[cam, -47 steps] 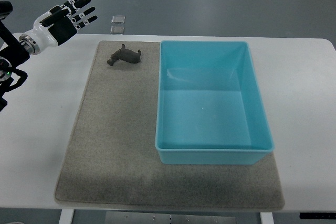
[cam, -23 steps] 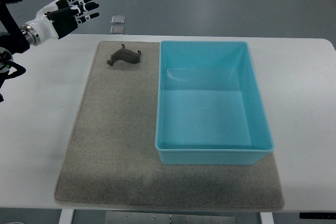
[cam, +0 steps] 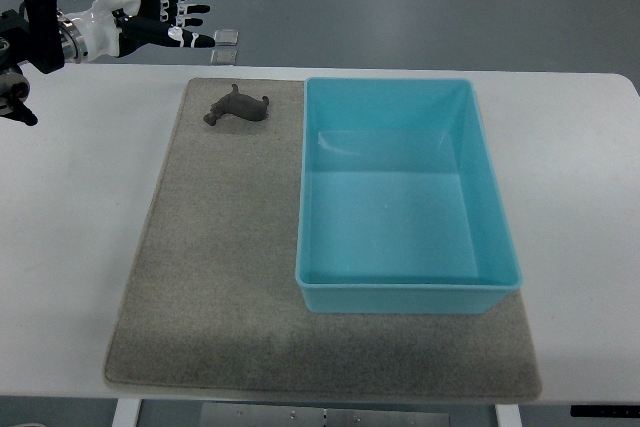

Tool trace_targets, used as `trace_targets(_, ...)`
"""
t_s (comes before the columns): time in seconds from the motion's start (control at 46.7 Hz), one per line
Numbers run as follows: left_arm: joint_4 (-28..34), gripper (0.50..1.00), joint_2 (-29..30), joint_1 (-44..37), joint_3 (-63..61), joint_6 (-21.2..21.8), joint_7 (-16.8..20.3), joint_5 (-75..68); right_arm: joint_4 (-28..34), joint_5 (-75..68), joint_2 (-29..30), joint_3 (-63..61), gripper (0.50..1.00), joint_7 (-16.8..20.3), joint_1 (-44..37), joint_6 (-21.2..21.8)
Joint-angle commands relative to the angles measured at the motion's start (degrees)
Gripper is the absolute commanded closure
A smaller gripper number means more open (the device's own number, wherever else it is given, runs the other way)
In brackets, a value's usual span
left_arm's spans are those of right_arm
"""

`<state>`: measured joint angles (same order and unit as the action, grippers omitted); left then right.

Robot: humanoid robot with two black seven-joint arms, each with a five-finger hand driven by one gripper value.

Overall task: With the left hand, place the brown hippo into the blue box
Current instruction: 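Lower the left hand over the brown hippo and wrap fingers around it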

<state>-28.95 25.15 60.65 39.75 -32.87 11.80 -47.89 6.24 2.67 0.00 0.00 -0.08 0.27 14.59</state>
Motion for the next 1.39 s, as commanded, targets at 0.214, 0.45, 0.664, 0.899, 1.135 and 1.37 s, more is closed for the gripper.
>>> trace_targets(0.214, -2.4, 0.501, -0.1, 3.0, -7.9, 9.3, 0.0, -14.3, 0.0, 0.0, 0.0, 0.0, 0.564, 0.0, 0.0, 0.0)
trace_targets(0.45, -2.4, 0.501, -0.5, 5.1, -15.8, 19.2, 0.1, -24.2, 0.0, 0.0, 0.0, 0.0, 0.564, 0.0, 0.0, 0.0)
trace_targets(0.664, -2.3, 0.504, -2.6, 7.6, -23.8, 19.8, 0.1, -24.5, 0.0, 0.0, 0.0, 0.0, 0.564, 0.0, 0.0, 0.0)
trace_targets(0.899, -1.7, 0.504, -5.4, 7.2, -26.1, 19.8, 0.0, -26.2, 0.0, 0.1, 0.0, 0.0, 0.564, 0.0, 0.0, 0.0)
trace_targets(1.135, 2.4, 0.504, -9.4, 6.5, -26.2, 23.5, 0.0, -30.8, 0.0, 0.0, 0.0, 0.0, 0.564, 0.0, 0.0, 0.0)
trace_targets(1.37, 4.1, 0.506, -10.7, 6.3, -28.1, 24.5, 0.0, -30.9, 0.0, 0.0, 0.0, 0.0, 0.564, 0.0, 0.0, 0.0)
